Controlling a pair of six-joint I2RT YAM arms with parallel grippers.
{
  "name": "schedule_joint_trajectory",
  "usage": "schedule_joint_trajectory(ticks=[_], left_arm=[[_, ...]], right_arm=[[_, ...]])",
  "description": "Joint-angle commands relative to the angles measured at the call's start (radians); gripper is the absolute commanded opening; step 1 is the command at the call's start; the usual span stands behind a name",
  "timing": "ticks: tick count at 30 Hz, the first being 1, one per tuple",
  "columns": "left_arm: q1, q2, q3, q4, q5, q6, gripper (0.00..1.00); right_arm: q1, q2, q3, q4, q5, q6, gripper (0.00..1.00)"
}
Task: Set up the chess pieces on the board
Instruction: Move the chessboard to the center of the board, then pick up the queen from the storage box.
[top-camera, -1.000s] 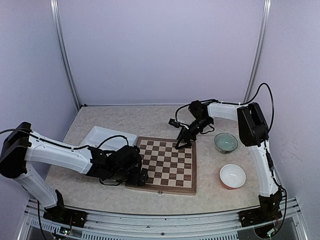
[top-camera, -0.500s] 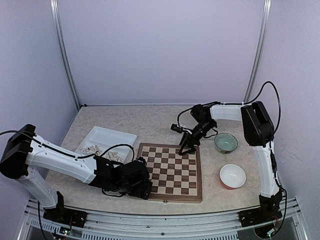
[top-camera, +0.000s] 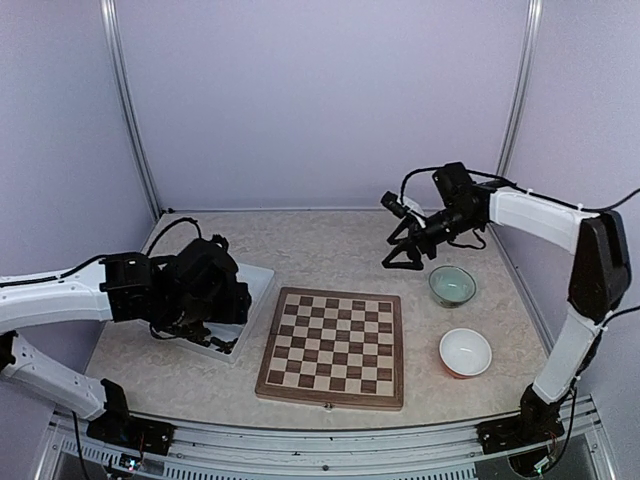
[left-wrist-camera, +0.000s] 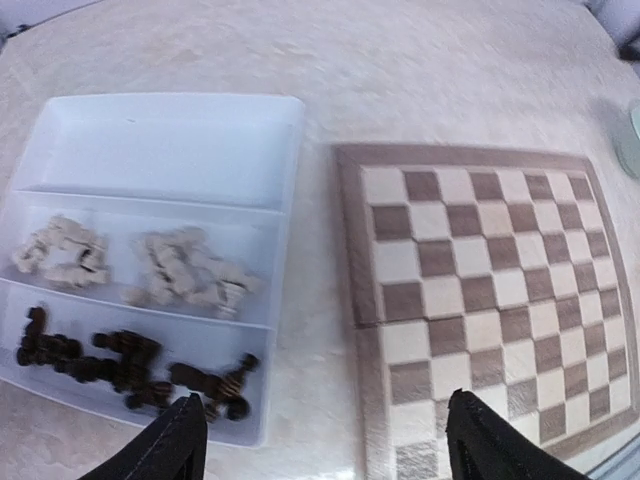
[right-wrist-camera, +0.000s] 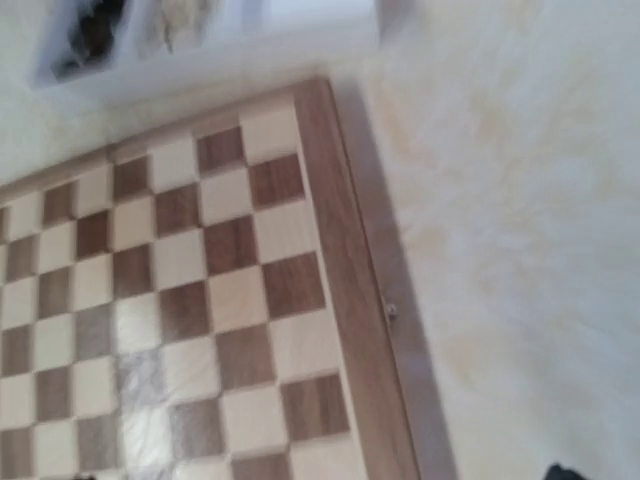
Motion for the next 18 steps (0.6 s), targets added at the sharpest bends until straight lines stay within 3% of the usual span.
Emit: schedule_joint_trajectory(ticks=[1, 5, 9, 14, 18], left_arm=[[0.242, -0.143, -0.066, -0.081, 0.139, 0.074, 0.71], [0.457, -0.197, -0.115, -0.095, 0.306, 0.151, 0.62], [0.56, -0.153, -0.123, -0.096, 0.393, 0.197, 0.58], [0.612, -0.058, -0.127, -0.132, 0.372, 0.185, 0.52], [0.651, 0.016, -0.139, -0.144, 0.357, 0.17, 0.52]], right_arm=[[-0.041, -0.285, -0.251, 0.196, -0.09, -0.017, 0.98], [-0.076, -0.495, -0.567, 0.453, -0.057, -0.024, 0.99], [-0.153, -0.462, -0.548, 0.455, -0.159, 0.059, 0.92], [-0.158, -0.459, -0.549, 0.452, -0.177, 0.032, 0.9], [-0.158, -0.458, -0.559, 0.443, -0.196, 0.005, 0.9]])
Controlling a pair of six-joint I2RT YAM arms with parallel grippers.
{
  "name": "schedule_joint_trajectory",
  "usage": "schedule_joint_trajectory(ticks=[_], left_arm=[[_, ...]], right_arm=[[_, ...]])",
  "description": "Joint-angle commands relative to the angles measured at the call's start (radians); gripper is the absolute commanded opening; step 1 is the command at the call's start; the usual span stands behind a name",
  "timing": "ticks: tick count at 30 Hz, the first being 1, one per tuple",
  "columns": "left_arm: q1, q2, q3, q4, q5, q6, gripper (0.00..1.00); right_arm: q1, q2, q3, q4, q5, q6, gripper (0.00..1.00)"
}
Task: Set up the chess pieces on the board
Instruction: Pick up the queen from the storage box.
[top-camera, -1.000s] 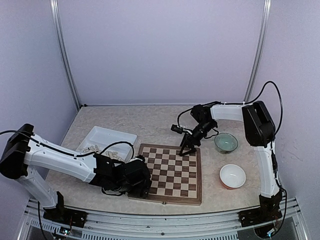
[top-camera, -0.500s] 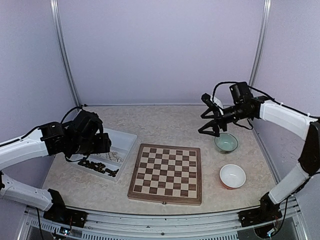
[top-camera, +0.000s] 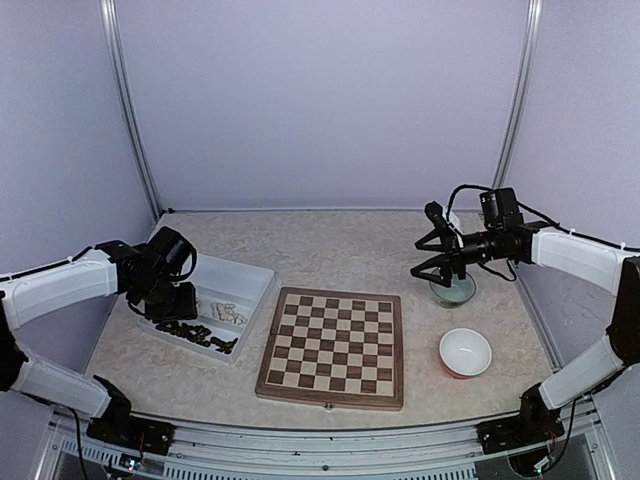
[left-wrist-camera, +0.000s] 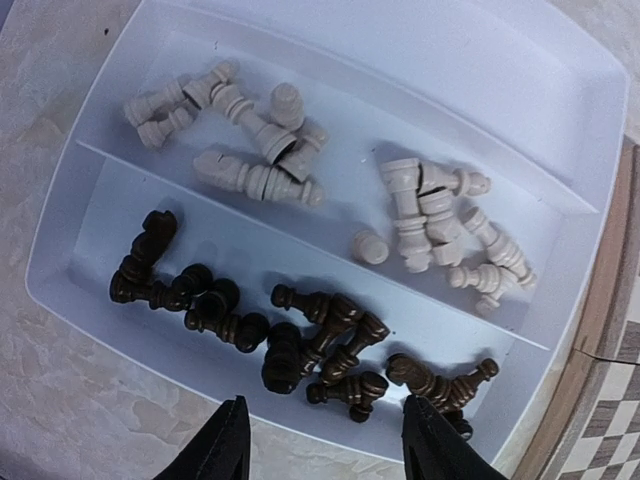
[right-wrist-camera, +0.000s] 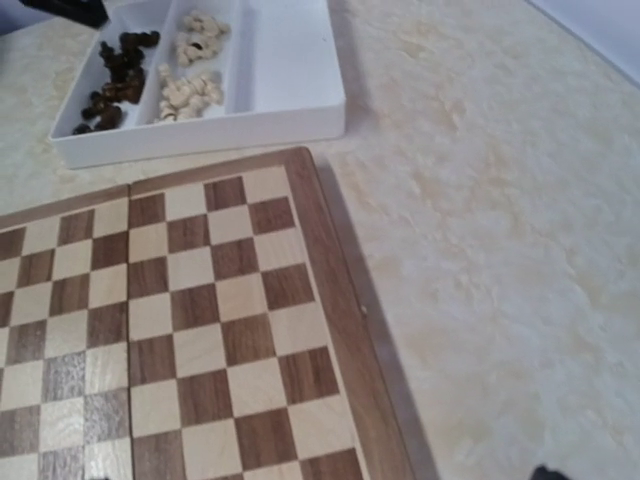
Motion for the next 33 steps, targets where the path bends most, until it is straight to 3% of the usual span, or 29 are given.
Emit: schedule_joint_trajectory(ticks=[1, 17, 24, 28, 33], left_arm=[[0.043, 0.053, -0.023, -0.029, 0.016, 0.003, 0.52], [0.102, 0.157, -0.044, 0.062, 0.068, 0.022, 0.38], [0.103, 0.19, -0.038, 0.074, 0.067, 0.026, 0.22], [0.098, 0.18, -0.014, 0.033, 0.04, 0.02, 0.14], [0.022, 0.124, 0.134, -0.154, -0.07, -0.031, 0.06]], right_arm=[[0.001, -0.009, -0.012, 0.022, -0.061, -0.02, 0.9], [0.002, -0.005, -0.021, 0.019, -0.083, -0.034, 0.89], [0.001, 0.011, -0.016, 0.009, -0.088, -0.039, 0.89], [0.001, 0.015, -0.016, 0.009, -0.088, -0.042, 0.89], [0.001, 0.018, -0.015, 0.007, -0.088, -0.044, 0.88]])
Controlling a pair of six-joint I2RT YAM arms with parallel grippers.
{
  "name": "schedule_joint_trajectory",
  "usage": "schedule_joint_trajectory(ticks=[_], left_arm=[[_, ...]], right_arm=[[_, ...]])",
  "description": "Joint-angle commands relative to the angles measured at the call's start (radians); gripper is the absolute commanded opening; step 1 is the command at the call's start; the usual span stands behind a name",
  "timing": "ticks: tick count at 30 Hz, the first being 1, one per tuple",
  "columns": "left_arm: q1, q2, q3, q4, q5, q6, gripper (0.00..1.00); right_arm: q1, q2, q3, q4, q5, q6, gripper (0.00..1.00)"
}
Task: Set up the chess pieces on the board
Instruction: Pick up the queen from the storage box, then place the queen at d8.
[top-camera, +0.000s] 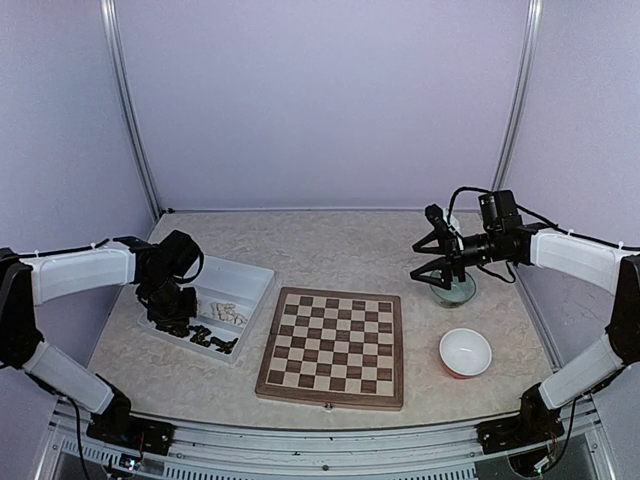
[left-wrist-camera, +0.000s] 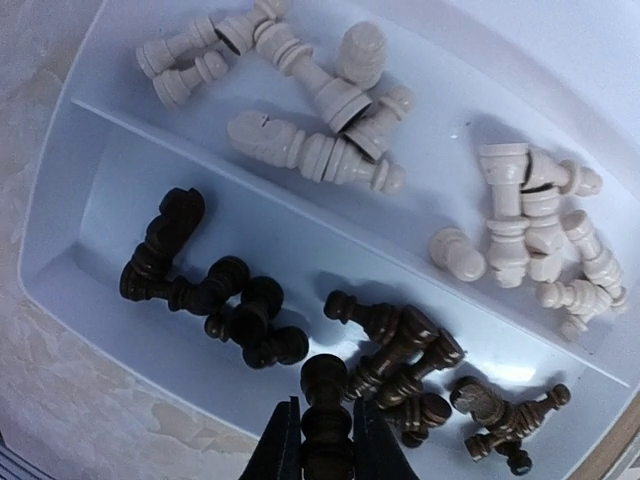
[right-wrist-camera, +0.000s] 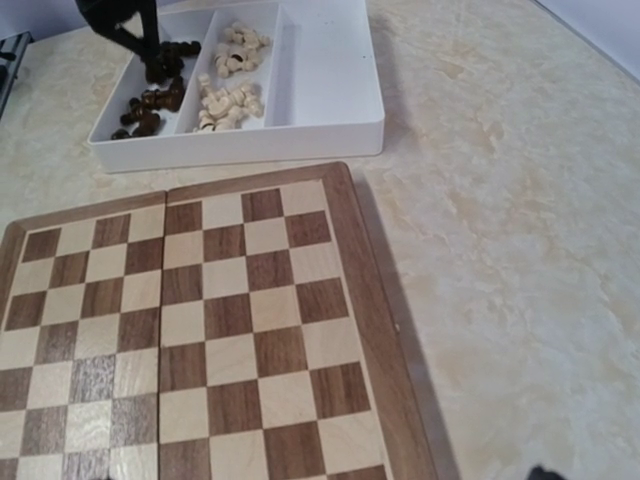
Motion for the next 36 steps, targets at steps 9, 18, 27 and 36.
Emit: schedule_joint_trajectory(ticks=[9, 18, 27, 36], left_arm=[[-0.307, -0.092, 0.363, -0.24, 0.004, -0.088, 0.04], [-0.676, 0.221, 0.541, -0.166, 0.072, 0.045, 0.04], [-0.824, 0.47, 0.71, -0.09, 0.119, 0.086, 0.04], [-0.864, 0.569, 0.784, -0.082, 0.116, 0.091, 0.04]], right_arm=[[0.002, 0.041, 0.015, -0.021, -0.024, -0.023, 0.86], [0.001, 0.042, -0.008, 0.04, 0.042, 0.013, 0.86], [0.001, 0.11, 0.006, 0.033, 0.091, 0.007, 0.84], [0.001, 0.113, 0.009, 0.023, 0.091, -0.002, 0.83]])
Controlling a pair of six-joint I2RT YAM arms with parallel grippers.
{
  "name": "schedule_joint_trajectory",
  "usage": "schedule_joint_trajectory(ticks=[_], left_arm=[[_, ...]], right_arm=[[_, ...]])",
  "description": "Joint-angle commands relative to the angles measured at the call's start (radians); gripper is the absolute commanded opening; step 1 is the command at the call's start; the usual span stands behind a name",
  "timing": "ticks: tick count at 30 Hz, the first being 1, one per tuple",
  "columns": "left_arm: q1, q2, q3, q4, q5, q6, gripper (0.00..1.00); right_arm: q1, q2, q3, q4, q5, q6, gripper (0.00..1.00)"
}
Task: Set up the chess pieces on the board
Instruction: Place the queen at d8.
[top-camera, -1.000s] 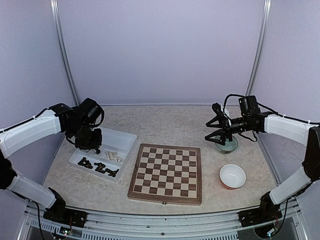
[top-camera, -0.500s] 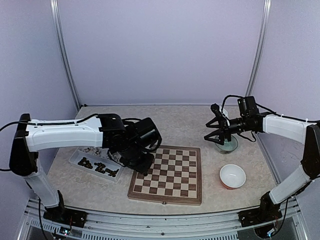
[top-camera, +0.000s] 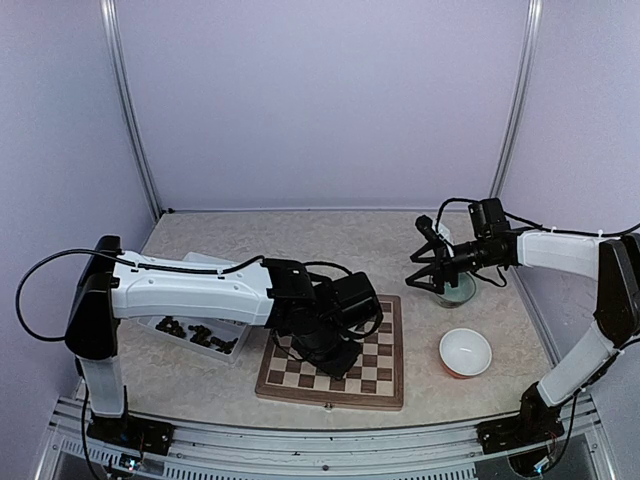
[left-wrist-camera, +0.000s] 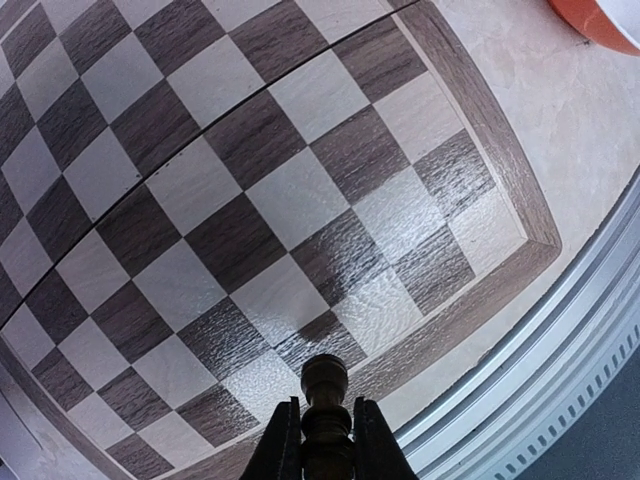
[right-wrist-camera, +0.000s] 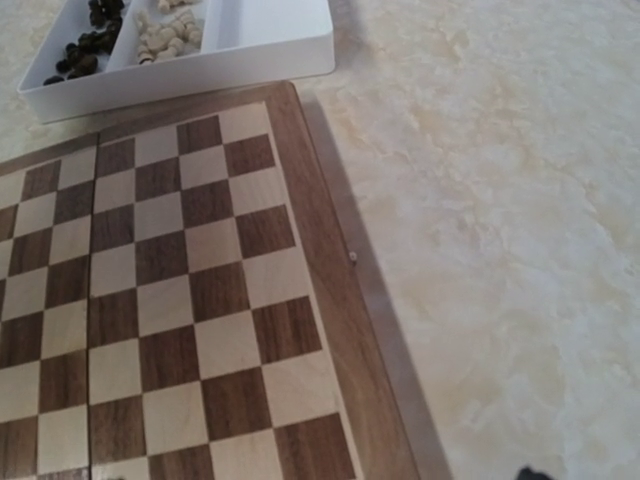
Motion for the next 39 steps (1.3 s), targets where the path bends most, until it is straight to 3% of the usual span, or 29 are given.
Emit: schedule_joint_trajectory(ticks=[1, 20, 39], left_arm=[[-0.022, 0.044, 0.039, 0.01, 0.002, 0.016, 0.04], [-0.034, 0.097, 0.071, -0.045, -0.043, 0.002, 0.06], [-0.04, 0.067, 0.084, -0.045, -0.06, -0.013, 0.39]], right_arm=[[0.001, -0.002, 0.009, -0.013, 0.002, -0.007, 0.83], [0.001, 0.025, 0.029, -0.052, -0.016, -0.028, 0.83], [0.001, 0.027, 0.036, -0.066, -0.028, -0.03, 0.83]])
